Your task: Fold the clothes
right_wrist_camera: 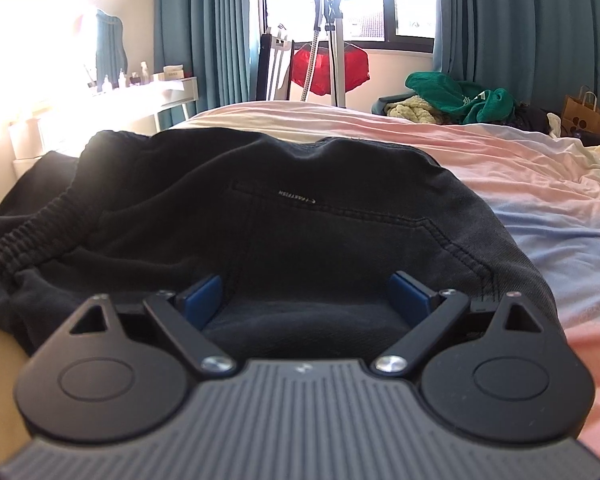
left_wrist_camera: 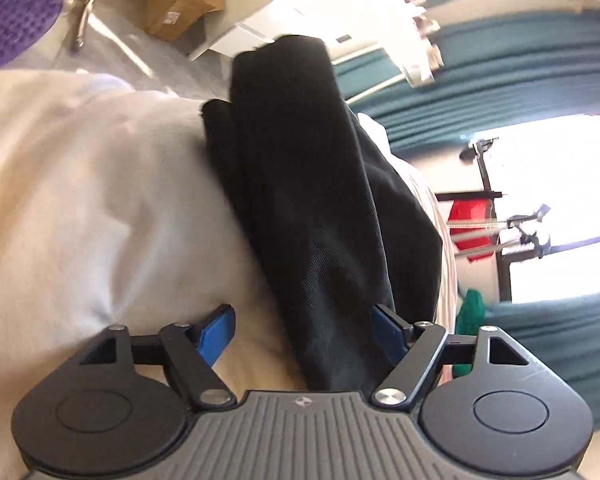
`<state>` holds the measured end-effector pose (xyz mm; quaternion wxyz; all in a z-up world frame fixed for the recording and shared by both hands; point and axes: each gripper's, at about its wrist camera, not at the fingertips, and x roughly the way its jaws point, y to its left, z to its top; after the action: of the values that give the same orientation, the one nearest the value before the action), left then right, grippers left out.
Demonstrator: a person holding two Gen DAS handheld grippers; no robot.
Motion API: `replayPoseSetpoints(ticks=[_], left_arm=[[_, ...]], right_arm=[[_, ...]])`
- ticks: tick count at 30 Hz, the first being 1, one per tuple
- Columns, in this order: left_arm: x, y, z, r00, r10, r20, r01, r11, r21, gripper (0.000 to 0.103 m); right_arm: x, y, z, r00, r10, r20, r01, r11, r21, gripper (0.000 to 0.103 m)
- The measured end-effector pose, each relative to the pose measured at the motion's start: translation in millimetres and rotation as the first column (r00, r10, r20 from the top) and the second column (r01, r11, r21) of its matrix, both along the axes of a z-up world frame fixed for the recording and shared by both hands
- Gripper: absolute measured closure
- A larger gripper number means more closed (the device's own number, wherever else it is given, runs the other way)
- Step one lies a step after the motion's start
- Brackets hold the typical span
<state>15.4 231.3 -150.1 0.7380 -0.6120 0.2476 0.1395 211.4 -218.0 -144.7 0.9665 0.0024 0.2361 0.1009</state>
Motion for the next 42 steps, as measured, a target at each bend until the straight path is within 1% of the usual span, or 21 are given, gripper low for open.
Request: replayPoseSetpoints(ticks=[2,5,7,9,11,13,14,15,17,19,21,22,23,25,26,29,31,33,35,38,42], left_arm=[[8.2,8.8,-8.3,0.999,0.005,0.051,-0.004,1.0,-0.025,0.022],[32.5,18.3,-15.8,0.996,0.057,0.069,-0.055,0.998,-0.03,0.021],[46.6,26.0,-17.9,0.993,0.081,0.085,-0.078,0.996,-0.043,0.017],[56.5,30.5,-20.7,0.994,0.083,0.076,-0.083,0.997,-0.009,0.017],[67.7,27.1,-17.5,0.995,0.072,0.066,-0.077,0.994,0.074,0.019],[75.5,23.1,-14.7,0.996,0.072,0.048,-0.079,0.982,0.169,0.031],[73.7,32.1,-10.0,0.996,0.089,0.024,-0.092,0.969,0.227,0.043],[78.8,34.5,-9.6,0.995,0.101,0.018,-0.103,0.963,0.249,0.051],[88.5,35.7,-6.0,0.992,0.122,0.013,-0.12,0.951,0.286,0.054],[103.1,36.0,-1.8,0.991,0.131,0.0,-0.123,0.93,0.345,0.063],[113.0,29.4,10.5,0.994,0.111,0.002,-0.1,0.884,0.456,0.08],[118.0,25.9,16.8,0.995,0.101,0.003,-0.089,0.856,0.509,0.084],[122.0,12.8,31.2,0.996,0.09,0.023,-0.087,0.818,0.568,0.09],[134.6,-14.3,63.0,0.994,0.067,0.086,-0.107,0.746,0.658,0.092],[136.3,-28.3,78.4,0.992,0.047,0.118,-0.116,0.716,0.689,0.093],[154.2,-78.3,137.8,0.98,-0.065,0.189,-0.113,0.602,0.79,0.093],[163.9,-117.8,175.9,0.965,-0.122,0.23,-0.127,0.551,0.825,0.093],[169.8,-163.2,206.1,0.948,-0.17,0.27,-0.146,0.522,0.84,0.093],[176.2,-216.6,229.2,0.931,-0.229,0.284,-0.151,0.467,0.871,0.093],[179.8,-297.8,245.5,0.905,-0.325,0.274,-0.133,0.395,0.909,0.093],[184.8,-421.3,232.8,0.877,-0.409,0.252,-0.138,0.289,0.947,0.092]], right_arm=[[-0.7,0.5,0.3,1.0,-0.001,0.001,0.001,1.0,-0.001,0.01],[-1.2,0.4,0.9,1.0,-0.003,0.003,0.003,1.0,-0.003,0.01],[-1.2,-0.5,0.9,1.0,-0.002,0.006,0.002,1.0,-0.001,0.01],[-1.1,-1.4,-0.5,1.0,-0.001,0.014,0.001,1.0,0.007,0.01],[-0.9,-2.1,-2.9,1.0,-0.001,0.022,0.001,1.0,0.018,0.01],[-0.7,-0.1,-3.5,1.0,-0.004,0.026,0.004,1.0,0.013,0.01],[-0.6,1.1,-3.6,1.0,-0.006,0.027,0.006,1.0,0.01,0.01],[-0.5,2.2,-3.8,1.0,-0.007,0.029,0.007,1.0,0.007,0.01],[0.4,3.1,-3.5,1.0,-0.008,0.027,0.008,1.0,0.006,0.01],[1.1,3.6,-3.5,1.0,-0.008,0.027,0.008,1.0,0.008,0.01],[1.9,4.0,-3.4,1.0,-0.008,0.026,0.008,1.0,0.009,0.01],[2.9,4.1,-3.0,1.0,-0.008,0.024,0.008,1.0,0.008,0.01],[3.7,4.4,-2.5,1.0,-0.009,0.019,0.009,1.0,0.008,0.01],[5.1,5.1,-1.4,1.0,-0.01,0.009,0.01,1.0,0.008,0.01],[5.8,5.5,-0.9,1.0,-0.011,0.004,0.011,1.0,0.008,0.01],[8.1,3.9,3.9,1.0,-0.01,-0.026,0.011,1.0,0.024,0.01],[8.7,0.8,10.0,0.999,-0.004,-0.053,0.007,0.999,0.049,0.01],[6.3,-7.5,19.4,0.998,0.002,-0.07,0.006,0.995,0.101,0.012],[1.4,-21.4,31.4,0.997,-0.008,-0.083,0.021,0.986,0.165,0.012],[-9.6,-49.6,51.6,0.996,-0.059,-0.071,0.072,0.975,0.211,0.012],[-18.5,-109.3,73.9,0.983,-0.181,-0.037,0.184,0.938,0.294,0.012]])
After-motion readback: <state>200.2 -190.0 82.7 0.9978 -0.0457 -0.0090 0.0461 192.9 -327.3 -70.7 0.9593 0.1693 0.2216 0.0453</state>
